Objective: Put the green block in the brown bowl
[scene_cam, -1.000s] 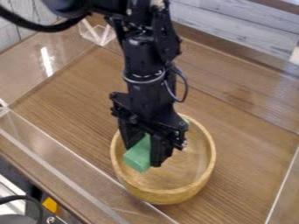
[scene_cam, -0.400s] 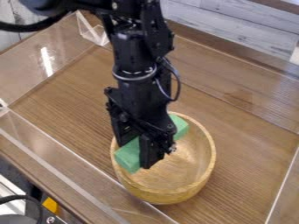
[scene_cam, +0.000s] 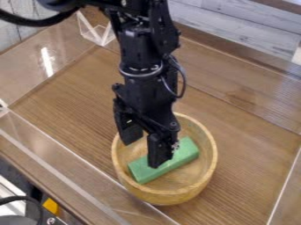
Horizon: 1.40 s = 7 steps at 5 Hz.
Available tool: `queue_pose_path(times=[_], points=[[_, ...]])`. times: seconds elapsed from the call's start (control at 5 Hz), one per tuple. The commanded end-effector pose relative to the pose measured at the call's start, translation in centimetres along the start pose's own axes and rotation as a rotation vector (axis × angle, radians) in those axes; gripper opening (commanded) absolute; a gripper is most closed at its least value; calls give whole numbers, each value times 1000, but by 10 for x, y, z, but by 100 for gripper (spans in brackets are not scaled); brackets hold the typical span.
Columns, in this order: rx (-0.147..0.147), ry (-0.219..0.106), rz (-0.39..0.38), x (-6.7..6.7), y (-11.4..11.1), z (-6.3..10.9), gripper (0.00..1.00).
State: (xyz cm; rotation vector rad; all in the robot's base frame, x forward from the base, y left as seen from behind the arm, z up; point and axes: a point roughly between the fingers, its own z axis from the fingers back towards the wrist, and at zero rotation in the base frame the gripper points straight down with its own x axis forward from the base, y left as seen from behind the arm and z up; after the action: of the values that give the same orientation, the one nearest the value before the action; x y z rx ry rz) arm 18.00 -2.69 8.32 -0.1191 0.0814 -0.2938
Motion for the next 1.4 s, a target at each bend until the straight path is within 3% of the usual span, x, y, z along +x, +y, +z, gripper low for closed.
queue_pose_path(times=[0.0,0.2,0.4,0.6,0.8,1.0,1.2], points=[[13,-59,48,13,-8,14,100],[23,-75,96,20,-16,20,100],[41,-100,168,20,-4,41,100],[68,-152,250,21,12,70,100],[85,-152,195,21,28,67,100],[83,-140,111,24,29,58,100],[84,-134,70,18,19,46,100]])
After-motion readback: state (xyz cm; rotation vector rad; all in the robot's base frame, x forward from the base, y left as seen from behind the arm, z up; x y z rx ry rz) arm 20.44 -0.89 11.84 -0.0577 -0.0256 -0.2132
